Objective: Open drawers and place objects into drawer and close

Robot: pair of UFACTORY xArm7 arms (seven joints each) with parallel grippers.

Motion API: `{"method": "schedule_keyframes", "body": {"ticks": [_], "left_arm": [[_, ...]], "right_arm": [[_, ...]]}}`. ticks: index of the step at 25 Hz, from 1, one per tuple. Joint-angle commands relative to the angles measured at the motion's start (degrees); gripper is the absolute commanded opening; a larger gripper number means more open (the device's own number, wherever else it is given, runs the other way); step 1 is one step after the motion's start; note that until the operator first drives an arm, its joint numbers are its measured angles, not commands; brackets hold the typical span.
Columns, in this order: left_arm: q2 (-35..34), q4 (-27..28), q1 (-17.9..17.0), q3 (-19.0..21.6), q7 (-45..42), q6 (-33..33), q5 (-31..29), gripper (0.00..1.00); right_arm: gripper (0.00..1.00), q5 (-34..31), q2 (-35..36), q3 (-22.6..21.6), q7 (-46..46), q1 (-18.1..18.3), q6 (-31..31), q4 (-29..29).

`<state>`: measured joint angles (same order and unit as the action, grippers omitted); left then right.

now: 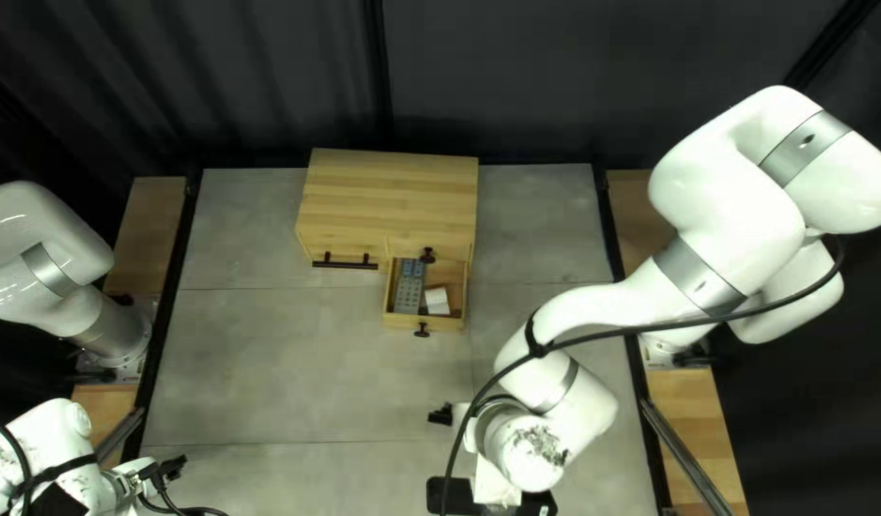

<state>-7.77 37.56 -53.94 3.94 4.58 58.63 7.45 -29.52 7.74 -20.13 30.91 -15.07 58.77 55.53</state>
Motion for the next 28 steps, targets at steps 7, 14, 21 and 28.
{"method": "schedule_keyframes", "body": {"ticks": [7,14,21,28], "left_arm": [[0.0,0.0,0.0,0.0,0.0,0.0,0.0,1.0],[0.0,0.0,0.0,0.0,0.0,0.0,0.0,1.0],[0.0,0.0,0.0,0.0,0.0,0.0,0.0,1.0],[0.0,0.0,0.0,0.0,0.0,0.0,0.0,1.0]], "right_arm": [[1.0,-5.1,4.8,1.5,-0.1,0.1,0.6,2.1],[1.0,-5.9,9.3,3.6,2.9,1.7,3.7,7.4],[1.0,-5.9,9.3,3.6,2.9,1.7,3.7,7.4],[1.0,-7.8,11.8,3.6,3.6,0.5,6.4,8.8]]}}
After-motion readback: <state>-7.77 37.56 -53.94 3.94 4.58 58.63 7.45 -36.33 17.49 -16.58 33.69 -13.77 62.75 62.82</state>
